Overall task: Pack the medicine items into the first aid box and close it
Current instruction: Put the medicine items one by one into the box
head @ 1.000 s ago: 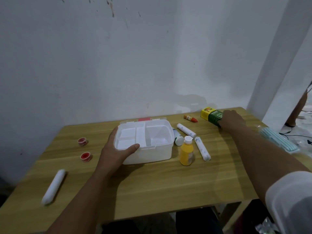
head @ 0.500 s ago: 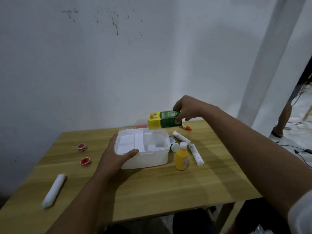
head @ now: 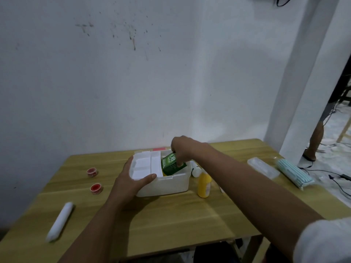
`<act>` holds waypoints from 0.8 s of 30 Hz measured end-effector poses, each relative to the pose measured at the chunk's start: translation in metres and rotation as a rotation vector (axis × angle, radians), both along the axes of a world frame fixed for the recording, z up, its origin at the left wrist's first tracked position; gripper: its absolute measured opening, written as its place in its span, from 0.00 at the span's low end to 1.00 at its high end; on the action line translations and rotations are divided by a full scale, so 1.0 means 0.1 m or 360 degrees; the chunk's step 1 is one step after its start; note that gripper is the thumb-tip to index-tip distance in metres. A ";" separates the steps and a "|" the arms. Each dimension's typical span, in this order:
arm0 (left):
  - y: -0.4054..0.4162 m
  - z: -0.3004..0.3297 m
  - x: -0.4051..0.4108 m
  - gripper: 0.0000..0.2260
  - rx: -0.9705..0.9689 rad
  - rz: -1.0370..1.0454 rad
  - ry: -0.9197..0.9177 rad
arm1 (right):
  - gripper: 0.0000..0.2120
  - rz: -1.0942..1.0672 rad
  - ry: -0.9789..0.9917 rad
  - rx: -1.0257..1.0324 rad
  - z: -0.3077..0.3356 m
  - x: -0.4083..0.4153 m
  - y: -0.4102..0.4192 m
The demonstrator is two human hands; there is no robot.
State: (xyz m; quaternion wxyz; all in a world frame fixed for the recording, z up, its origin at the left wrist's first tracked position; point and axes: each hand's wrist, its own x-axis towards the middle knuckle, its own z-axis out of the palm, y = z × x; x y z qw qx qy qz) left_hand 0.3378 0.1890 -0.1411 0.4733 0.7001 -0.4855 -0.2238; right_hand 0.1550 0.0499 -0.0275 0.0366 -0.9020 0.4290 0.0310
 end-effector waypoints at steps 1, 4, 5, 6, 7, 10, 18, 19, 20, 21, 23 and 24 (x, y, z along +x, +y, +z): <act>0.00 0.00 0.00 0.54 -0.0004 -0.0002 -0.0003 | 0.20 0.0001 -0.0014 0.0014 -0.06 0.03 0.00; 0.00 0.00 0.01 0.53 -0.0011 -0.0013 -0.0006 | 0.20 -0.0011 -0.0098 0.0062 -0.25 0.13 0.00; 0.00 0.00 0.02 0.53 -0.0014 -0.0016 0.0003 | 0.21 -0.0013 -0.0119 0.0080 -0.29 0.15 -0.01; 0.00 -0.01 0.02 0.53 -0.0017 -0.0016 0.0012 | 0.21 -0.0005 -0.0131 0.0093 -0.32 0.17 0.00; 0.00 -0.01 0.02 0.53 -0.0018 -0.0016 0.0015 | 0.21 0.0003 -0.0138 0.0105 -0.34 0.18 0.00; 0.00 -0.02 0.03 0.54 -0.0033 -0.0025 -0.0005 | 0.20 0.0028 -0.0153 0.0134 -0.41 0.23 0.01; -0.02 -0.02 0.01 0.51 -0.0053 -0.0057 0.0009 | 0.32 0.0088 -0.0397 0.0165 -0.39 0.08 -0.04; -0.02 -0.03 0.02 0.52 -0.0052 -0.0061 0.0009 | 0.34 0.0064 -0.0491 0.0213 -0.33 -0.01 -0.04; -0.03 -0.03 0.02 0.52 -0.0056 -0.0067 0.0011 | 0.32 0.0022 -0.0623 0.0280 -0.27 -0.11 -0.07; -0.03 -0.03 0.03 0.52 -0.0061 -0.0068 0.0020 | 0.29 -0.0033 -0.0788 0.0343 -0.20 -0.22 -0.11; -0.03 -0.04 0.05 0.52 -0.0079 -0.0073 0.0046 | 0.20 -0.0166 -0.1079 0.0328 -0.09 -0.49 -0.23; -0.02 -0.04 0.05 0.52 -0.0087 -0.0078 0.0052 | 0.16 -0.0246 -0.1145 0.0268 -0.05 -0.64 -0.31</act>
